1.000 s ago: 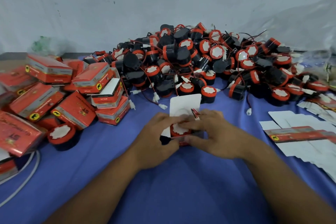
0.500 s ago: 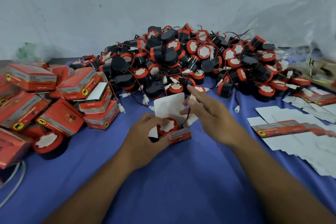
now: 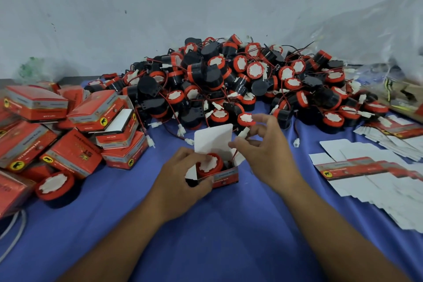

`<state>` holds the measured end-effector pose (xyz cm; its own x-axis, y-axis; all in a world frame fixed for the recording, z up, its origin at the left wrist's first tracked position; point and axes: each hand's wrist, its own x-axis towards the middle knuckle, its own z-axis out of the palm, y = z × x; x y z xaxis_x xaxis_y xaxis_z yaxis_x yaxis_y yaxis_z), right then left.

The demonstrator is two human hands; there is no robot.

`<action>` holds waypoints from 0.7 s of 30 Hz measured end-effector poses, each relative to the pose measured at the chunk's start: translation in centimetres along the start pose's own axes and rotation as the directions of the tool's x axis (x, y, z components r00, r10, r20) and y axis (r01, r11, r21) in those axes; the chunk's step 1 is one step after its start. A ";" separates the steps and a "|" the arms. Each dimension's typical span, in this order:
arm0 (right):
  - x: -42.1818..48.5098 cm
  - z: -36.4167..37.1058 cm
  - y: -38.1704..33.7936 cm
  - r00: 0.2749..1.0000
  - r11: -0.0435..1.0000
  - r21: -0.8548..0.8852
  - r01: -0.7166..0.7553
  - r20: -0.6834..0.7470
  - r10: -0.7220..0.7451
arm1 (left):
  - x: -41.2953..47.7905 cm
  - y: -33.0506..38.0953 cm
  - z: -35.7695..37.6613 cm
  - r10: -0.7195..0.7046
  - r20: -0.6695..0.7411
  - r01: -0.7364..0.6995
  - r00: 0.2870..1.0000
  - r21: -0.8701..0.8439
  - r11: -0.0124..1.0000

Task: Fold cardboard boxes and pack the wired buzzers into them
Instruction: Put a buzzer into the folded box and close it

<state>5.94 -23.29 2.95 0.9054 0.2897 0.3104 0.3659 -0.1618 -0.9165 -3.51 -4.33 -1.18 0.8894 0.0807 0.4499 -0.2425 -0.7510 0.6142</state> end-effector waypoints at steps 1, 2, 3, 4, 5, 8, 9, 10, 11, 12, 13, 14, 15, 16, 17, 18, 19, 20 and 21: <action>0.0 0.0 0.1 1.000 1.000 -0.030 -0.007 -0.013 0.007 | 0.0 0.0 0.0 0.008 0.002 -0.008 1.000 0.004 1.000; 0.0 0.0 0.2 1.000 0.997 -0.075 -0.005 -0.007 0.004 | 0.0 0.1 0.1 0.014 0.004 -0.014 1.000 0.007 1.000; 0.0 0.0 0.2 1.000 0.995 -0.099 0.000 0.014 0.002 | 0.0 0.1 0.1 0.016 0.006 -0.016 1.000 0.009 1.000; -0.1 0.0 0.1 0.999 0.994 -0.107 0.005 0.051 0.000 | 0.0 0.1 0.1 0.015 0.007 -0.015 1.000 0.008 1.000; -0.1 0.0 0.0 0.995 0.993 -0.114 0.010 0.095 0.001 | 0.0 0.0 0.1 0.010 0.008 -0.010 1.000 0.006 1.000; -0.2 -0.1 -0.1 0.990 0.980 -0.198 0.033 0.144 -0.004 | -0.1 0.0 0.1 -0.004 0.017 0.004 1.000 -0.001 1.000; -0.2 -0.1 -0.1 0.991 0.971 -0.236 0.043 0.135 -0.011 | -0.1 0.1 0.1 -0.002 0.021 0.001 1.000 0.001 1.000; -0.2 -0.2 -0.2 0.992 0.962 -0.269 0.046 0.129 -0.011 | -0.2 0.1 0.1 0.001 0.026 -0.002 1.000 0.005 1.000; -0.2 -0.3 -0.3 0.992 0.956 -0.290 0.040 0.127 -0.003 | -0.2 0.2 0.2 0.005 0.028 -0.005 1.000 0.011 1.000; -0.2 -0.3 -0.3 0.992 0.954 -0.298 0.036 0.130 0.003 | -0.1 0.2 0.2 0.009 0.027 -0.010 1.000 0.017 1.000; -0.2 -0.3 -0.4 0.991 0.954 -0.298 0.038 0.131 0.002 | -0.1 0.3 0.2 0.014 0.024 -0.014 1.000 0.022 1.000; -0.2 -0.2 -0.4 0.991 0.955 -0.291 0.048 0.130 -0.010 | -0.1 0.2 0.3 0.016 0.021 -0.017 1.000 0.026 1.000; -0.3 -0.2 -0.5 0.992 0.957 -0.284 0.056 0.128 -0.020 | -0.1 0.2 0.3 0.017 0.016 -0.017 1.000 0.031 0.999; -0.3 -0.1 -0.5 0.992 0.957 -0.281 0.064 0.121 -0.031 | -0.1 0.1 0.3 0.015 0.009 -0.016 1.000 0.033 0.999; -0.4 0.0 -0.6 0.993 0.958 -0.280 0.066 0.111 -0.036 | -0.1 0.1 0.3 0.013 0.001 -0.013 1.000 0.034 0.999; -0.4 -0.1 -0.7 0.994 0.958 -0.280 0.067 0.103 -0.039 | 0.0 0.2 0.2 0.010 -0.006 -0.009 1.000 0.035 0.999; -0.4 -0.2 -0.8 0.994 0.959 -0.276 0.061 0.101 -0.034 | 0.0 0.3 0.2 0.004 -0.010 -0.004 1.000 0.036 0.999; -0.4 -0.3 -0.9 0.993 0.959 -0.279 0.057 0.116 -0.026 | 0.0 0.4 0.2 -0.002 -0.011 0.002 1.000 0.034 0.999; -0.4 -0.4 -0.8 0.990 0.956 -0.288 0.060 0.138 -0.021 | 0.0 0.5 0.2 -0.006 -0.010 0.006 1.000 0.029 1.000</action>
<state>5.40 -23.60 3.69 0.8592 0.4202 0.2918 0.4663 -0.4089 -0.7844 -3.53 -4.80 -0.98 0.8869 0.0914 0.4528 -0.2260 -0.7690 0.5980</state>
